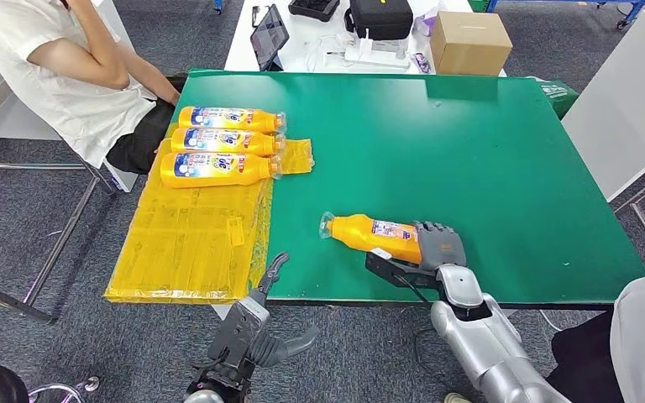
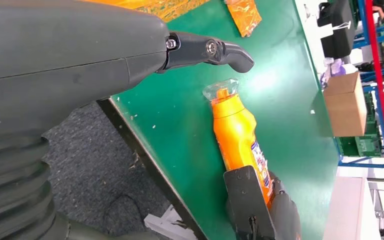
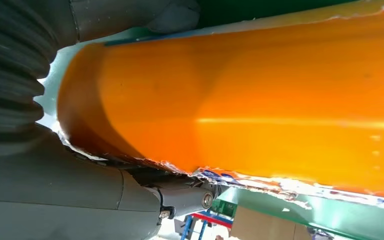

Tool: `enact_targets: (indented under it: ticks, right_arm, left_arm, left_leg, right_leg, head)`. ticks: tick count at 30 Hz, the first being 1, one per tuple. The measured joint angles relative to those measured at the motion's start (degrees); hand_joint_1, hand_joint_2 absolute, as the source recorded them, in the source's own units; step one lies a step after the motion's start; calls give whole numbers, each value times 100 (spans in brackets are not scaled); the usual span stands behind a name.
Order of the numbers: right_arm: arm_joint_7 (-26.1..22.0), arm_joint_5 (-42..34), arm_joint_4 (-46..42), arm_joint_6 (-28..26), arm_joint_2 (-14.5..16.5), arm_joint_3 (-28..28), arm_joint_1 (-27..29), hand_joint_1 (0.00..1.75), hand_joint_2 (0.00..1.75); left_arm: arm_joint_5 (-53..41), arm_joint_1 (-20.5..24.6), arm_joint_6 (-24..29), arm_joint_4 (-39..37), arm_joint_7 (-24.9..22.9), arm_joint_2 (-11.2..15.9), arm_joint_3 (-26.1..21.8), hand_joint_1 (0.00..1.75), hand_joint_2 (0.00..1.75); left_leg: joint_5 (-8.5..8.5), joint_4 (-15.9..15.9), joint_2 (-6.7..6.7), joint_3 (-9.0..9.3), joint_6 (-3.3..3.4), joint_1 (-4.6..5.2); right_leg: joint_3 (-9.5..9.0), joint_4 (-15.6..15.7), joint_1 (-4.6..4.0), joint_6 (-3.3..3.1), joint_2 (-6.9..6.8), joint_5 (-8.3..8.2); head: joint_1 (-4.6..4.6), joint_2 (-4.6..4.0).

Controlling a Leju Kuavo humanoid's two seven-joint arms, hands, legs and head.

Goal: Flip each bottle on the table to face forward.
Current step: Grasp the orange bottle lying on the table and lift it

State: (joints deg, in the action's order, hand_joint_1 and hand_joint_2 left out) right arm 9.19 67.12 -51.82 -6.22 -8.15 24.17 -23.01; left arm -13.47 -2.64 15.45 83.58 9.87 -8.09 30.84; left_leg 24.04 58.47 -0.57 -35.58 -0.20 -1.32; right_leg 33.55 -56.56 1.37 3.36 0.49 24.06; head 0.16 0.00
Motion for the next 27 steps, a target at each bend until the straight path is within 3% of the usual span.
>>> enact_targets:
  ticks: [8, 14, 18, 23, 27]
  right_arm:
    - [-342, -404, 66, -39, -17, -18, -42, 175, 175]
    - [-1181, -1606, 35, 23, -11, -167, 2, 175, 175]
    - [-1703, -2655, -233, 171, 98, -354, 205, 175, 175]
    - [-2320, -4126, -902, 286, 395, -440, 697, 175, 175]
    - [-2545, -4770, -1536, 154, 587, -401, 1075, 175, 175]
  left_arm:
    - [-84, 11, 28, 5, 88, -2, 0, 0, 175]
    - [159, 13, 149, 3, 333, -29, -4, 0, 175]
    - [1178, 10, 162, -25, 504, -115, -80, 0, 175]
    - [3470, -53, -185, -51, 595, -129, -197, 0, 175]
    - [4122, -124, -187, 9, 860, -62, -234, 0, 175]
  left_leg:
    - [1, 0, 1, 2, 0, -1]
    - [14, 0, 18, 35, -10, -1]
    - [18, -1, 25, 48, -11, -3]
    - [10, -2, 21, 26, -11, -6]
    - [7, -1, 10, -8, -10, -6]
  right_leg:
    - [0, 0, 0, 0, 0, 1]
    - [-23, 1, -1, -2, 18, -1]
    - [-33, 1, -3, -2, 27, 0]
    - [-20, -1, -6, -3, 24, 0]
    - [8, -3, -5, -2, 17, 1]
  head:
    - [2, 0]
    - [2, 0]
    - [1, 0]
    - [1, 0]
    - [-2, 0]
